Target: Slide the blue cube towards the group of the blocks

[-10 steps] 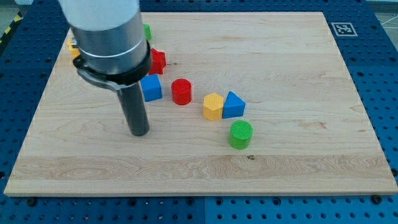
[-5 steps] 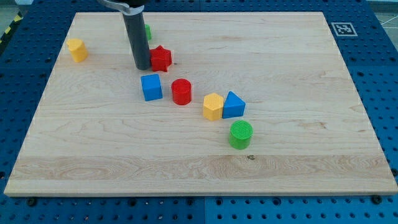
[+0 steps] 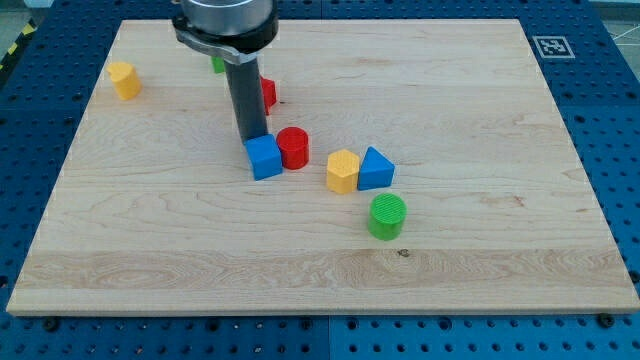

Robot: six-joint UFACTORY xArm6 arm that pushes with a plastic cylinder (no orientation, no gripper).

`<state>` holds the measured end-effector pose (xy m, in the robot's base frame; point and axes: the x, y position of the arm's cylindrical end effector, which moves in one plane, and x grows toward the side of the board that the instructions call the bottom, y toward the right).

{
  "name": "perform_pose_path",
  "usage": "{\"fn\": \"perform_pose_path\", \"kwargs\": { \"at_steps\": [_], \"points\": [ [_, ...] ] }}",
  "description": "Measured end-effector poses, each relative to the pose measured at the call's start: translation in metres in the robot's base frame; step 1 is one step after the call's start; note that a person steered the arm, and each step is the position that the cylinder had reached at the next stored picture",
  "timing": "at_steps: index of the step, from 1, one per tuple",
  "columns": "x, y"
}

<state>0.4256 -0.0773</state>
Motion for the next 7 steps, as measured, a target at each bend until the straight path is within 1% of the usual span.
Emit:
{"fn": "perform_pose_path", "kwargs": {
  "at_steps": [2,3,4,5,6,7],
  "points": [
    [0.000,0.020],
    [0.017,0.021],
    [0.021,0.021],
    [0.004,0.021],
    [-0.003,0.005],
    [0.022,-0.016]
  ]
}}
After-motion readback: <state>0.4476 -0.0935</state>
